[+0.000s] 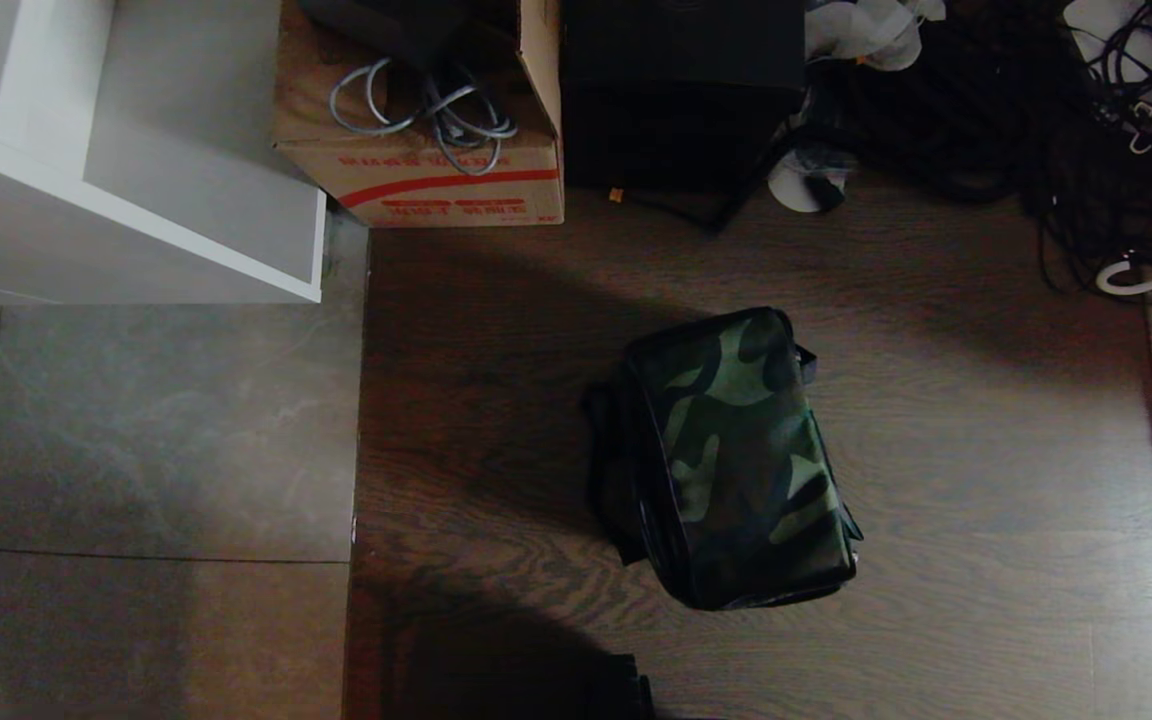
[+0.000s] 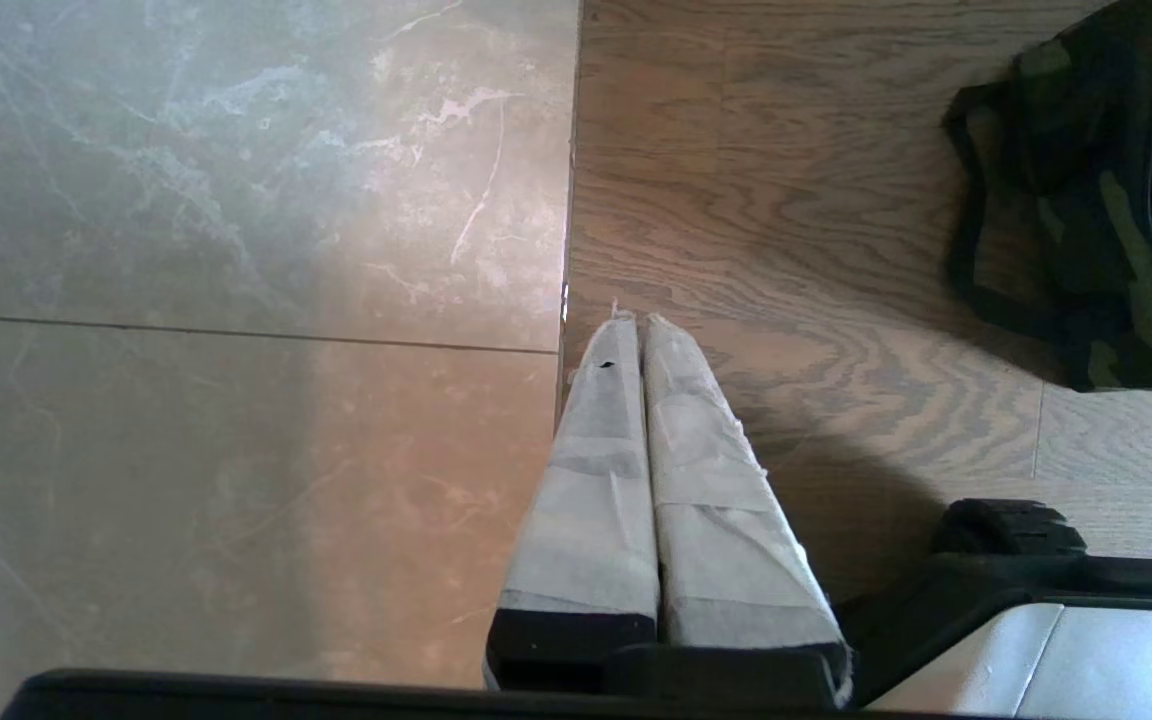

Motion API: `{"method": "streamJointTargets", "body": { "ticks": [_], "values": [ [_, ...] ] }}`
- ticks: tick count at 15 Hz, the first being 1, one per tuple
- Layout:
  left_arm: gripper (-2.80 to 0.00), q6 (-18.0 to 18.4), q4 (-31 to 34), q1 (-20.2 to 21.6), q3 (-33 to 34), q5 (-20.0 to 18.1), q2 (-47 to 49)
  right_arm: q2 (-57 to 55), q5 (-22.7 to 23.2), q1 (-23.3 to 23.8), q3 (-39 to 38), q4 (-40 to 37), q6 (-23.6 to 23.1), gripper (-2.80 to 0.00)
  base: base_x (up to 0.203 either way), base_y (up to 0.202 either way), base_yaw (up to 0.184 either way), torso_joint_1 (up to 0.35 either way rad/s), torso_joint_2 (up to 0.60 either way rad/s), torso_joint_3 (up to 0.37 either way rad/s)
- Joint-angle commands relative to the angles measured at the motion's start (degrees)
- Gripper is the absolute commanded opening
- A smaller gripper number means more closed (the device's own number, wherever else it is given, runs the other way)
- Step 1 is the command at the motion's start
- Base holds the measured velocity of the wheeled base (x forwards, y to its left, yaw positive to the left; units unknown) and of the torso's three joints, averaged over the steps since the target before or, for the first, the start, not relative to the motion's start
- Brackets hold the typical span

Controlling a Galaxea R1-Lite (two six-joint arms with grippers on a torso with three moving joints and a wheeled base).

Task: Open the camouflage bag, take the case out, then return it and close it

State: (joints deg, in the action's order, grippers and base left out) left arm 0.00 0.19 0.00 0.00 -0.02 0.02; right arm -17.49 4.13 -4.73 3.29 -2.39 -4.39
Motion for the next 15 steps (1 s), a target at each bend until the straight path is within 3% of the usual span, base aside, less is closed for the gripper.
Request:
{"method": "streamJointTargets", "body": {
  "ticks": [1, 7, 10, 15],
  "values": [
    [-2.80, 0.0, 0.0, 0.0, 0.0, 0.0, 0.0, 1.6, 0.3, 1.0, -0.5, 0.0, 0.1, -2.80, 0.000, 0.000, 0.000, 0.000, 0.00, 0.000],
    [-2.80, 0.0, 0.0, 0.0, 0.0, 0.0, 0.0, 9.8, -0.2, 3.5, -0.7, 0.5, 1.2, -2.80, 0.000, 0.000, 0.000, 0.000, 0.00, 0.000],
    [-2.80, 0.0, 0.0, 0.0, 0.0, 0.0, 0.0, 10.2, -4.1, 3.8, -3.8, 1.9, 1.8, -2.80, 0.000, 0.000, 0.000, 0.000, 0.00, 0.000],
    [-2.80, 0.0, 0.0, 0.0, 0.0, 0.0, 0.0, 10.2, -3.8, 3.8, -3.3, 2.0, 1.4, -2.80, 0.000, 0.000, 0.000, 0.000, 0.00, 0.000]
  ]
}}
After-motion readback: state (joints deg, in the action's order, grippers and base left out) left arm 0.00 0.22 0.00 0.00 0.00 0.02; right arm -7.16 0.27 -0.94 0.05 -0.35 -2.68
